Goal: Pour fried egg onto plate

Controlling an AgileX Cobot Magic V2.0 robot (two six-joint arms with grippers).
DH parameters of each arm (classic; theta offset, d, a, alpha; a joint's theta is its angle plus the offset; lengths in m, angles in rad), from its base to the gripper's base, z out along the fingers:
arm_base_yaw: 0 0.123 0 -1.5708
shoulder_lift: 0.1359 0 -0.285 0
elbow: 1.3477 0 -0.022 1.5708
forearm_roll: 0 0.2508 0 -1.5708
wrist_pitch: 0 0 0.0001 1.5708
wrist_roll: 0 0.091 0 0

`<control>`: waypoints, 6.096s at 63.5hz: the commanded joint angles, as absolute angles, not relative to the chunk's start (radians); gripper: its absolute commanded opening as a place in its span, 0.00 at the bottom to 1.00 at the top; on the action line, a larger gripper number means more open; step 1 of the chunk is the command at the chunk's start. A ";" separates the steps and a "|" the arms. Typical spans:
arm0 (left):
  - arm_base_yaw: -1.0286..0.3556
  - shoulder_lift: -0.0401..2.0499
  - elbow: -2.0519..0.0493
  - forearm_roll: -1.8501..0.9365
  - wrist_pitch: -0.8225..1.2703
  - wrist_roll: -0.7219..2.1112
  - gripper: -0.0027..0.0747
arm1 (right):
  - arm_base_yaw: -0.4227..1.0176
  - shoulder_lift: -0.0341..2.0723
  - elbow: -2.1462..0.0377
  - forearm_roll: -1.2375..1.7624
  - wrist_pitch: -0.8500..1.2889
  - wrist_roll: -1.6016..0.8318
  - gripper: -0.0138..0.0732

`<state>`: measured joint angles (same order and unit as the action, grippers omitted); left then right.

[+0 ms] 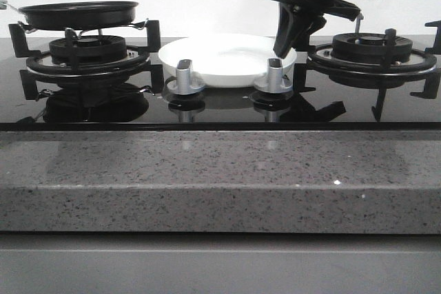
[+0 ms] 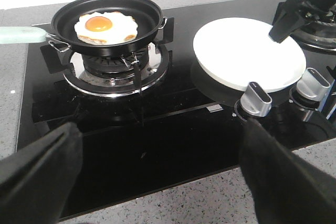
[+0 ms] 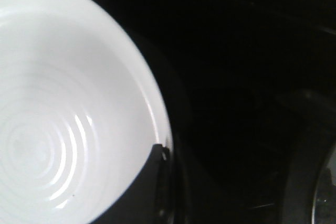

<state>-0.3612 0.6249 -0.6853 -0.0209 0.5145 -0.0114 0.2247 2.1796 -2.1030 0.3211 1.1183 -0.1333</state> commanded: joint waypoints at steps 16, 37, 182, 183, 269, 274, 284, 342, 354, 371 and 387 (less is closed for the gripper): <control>-0.368 0.634 -0.719 -0.026 0.446 -0.011 0.81 | 0.224 2.001 -2.131 0.358 1.019 -0.141 0.08; -0.368 0.634 -0.719 -0.026 0.446 -0.011 0.81 | 0.275 1.799 -1.967 0.375 1.003 -0.141 0.08; 0.460 1.528 -1.273 -1.262 0.946 0.583 0.88 | 0.327 1.587 -1.413 0.339 0.742 -0.143 0.08; 0.456 1.539 -1.278 -1.268 0.946 0.583 0.88 | 0.327 1.587 -1.413 0.339 0.742 -0.143 0.08; 0.335 1.810 -1.454 -1.489 1.009 0.585 0.09 | 0.327 1.587 -1.413 0.339 0.749 -0.143 0.08; 0.342 1.806 -1.454 -1.513 1.028 0.599 0.03 | 0.327 1.587 -1.413 0.339 0.749 -0.143 0.08; 0.352 1.765 -1.454 -1.527 1.036 0.615 0.01 | 0.327 1.587 -1.413 0.339 0.749 -0.143 0.08; 0.122 1.434 -1.454 -1.396 0.991 0.847 0.01 | 0.327 1.587 -1.413 0.339 0.749 -0.143 0.08; 0.029 1.386 -1.454 -1.349 0.914 0.942 0.01 | 0.327 1.587 -1.413 0.339 0.749 -0.143 0.08; -0.121 1.347 -1.454 -1.270 0.848 1.119 0.01 | 0.327 1.587 -1.413 0.339 0.749 -0.143 0.08; -0.244 1.347 -1.454 -1.155 0.759 1.251 0.01 | 0.327 1.587 -1.413 0.339 0.749 -0.143 0.08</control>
